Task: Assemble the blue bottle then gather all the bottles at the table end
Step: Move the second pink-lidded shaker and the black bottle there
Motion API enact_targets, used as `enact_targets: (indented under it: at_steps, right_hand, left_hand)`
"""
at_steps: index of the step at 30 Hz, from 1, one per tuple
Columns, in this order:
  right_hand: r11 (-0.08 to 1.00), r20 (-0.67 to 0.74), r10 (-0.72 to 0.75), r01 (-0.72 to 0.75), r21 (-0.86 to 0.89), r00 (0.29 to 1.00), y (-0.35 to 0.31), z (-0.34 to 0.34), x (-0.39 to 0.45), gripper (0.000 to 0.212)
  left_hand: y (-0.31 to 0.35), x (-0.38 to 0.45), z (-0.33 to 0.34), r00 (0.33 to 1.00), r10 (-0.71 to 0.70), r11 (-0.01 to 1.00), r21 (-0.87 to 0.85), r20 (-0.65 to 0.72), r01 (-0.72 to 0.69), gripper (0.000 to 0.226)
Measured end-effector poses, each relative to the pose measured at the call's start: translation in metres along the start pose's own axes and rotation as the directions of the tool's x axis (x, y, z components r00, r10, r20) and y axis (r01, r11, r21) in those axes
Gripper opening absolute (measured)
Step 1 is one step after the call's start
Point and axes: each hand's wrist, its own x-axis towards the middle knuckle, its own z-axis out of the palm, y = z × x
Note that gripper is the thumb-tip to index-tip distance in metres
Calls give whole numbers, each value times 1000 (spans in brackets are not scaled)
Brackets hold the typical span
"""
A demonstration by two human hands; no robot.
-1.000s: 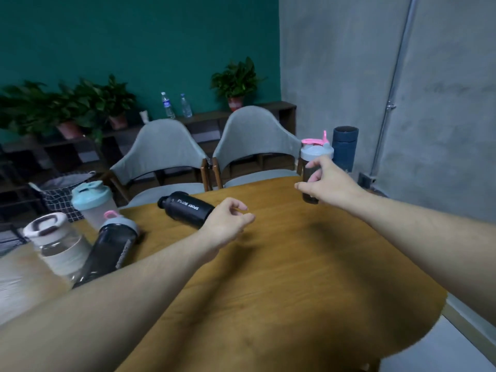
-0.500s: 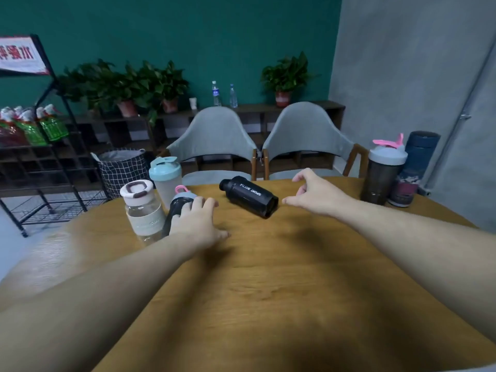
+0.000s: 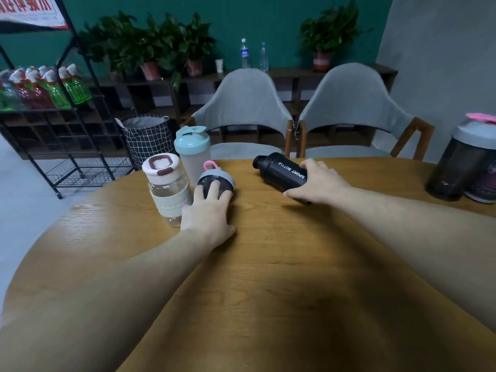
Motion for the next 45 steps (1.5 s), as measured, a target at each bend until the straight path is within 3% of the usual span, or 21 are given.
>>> enact_targets:
  at_steps: [6, 11, 16, 21, 25, 28, 30, 33, 39, 45]
  right_hand:
    - [997, 11, 43, -42, -67, 999, -6, 21, 38, 101]
    - [983, -30, 31, -36, -181, 999, 0, 25, 43, 93]
    - [972, 29, 115, -107, -207, 993, 9, 14, 27, 87]
    - [979, 61, 171, -162, -127, 983, 27, 2, -2, 84]
    - [968, 91, 210, -221, 121, 973, 53, -8, -26, 80]
    - [876, 87, 205, -222, 427, 975, 76, -26, -48, 70]
    - [798, 71, 185, -192, 572, 980, 93, -40, -64, 77]
    - [673, 31, 183, -148, 724, 983, 119, -61, -84, 81]
    - [557, -83, 231, -62, 828, 970, 181, -90, -121, 94]
    - [611, -86, 316, -134, 780, 945, 255, -104, -159, 88]
  left_hand:
    - [3, 11, 6, 999, -33, 999, -26, -28, 32, 75]
    - [9, 13, 5, 998, -60, 993, -97, 10, 60, 100]
    - [17, 14, -5, 984, -120, 949, -277, 132, 153, 123]
    - [29, 5, -13, 965, -141, 810, -534, 222, 241, 129]
    - [48, -8, -17, 975, -111, 681, -699, 195, 218, 127]
    - [71, -18, -23, 981, -99, 451, -872, 165, 192, 124]
    - [90, -25, -30, 983, -84, 273, -945, 165, 182, 116]
    - [122, -33, -41, 986, -28, 118, -979, 164, 167, 104]
    - [191, -43, -58, 988, 57, -11, -989, 145, 146, 80]
    - [268, -48, -62, 975, 150, -68, -982, 162, 174, 86]
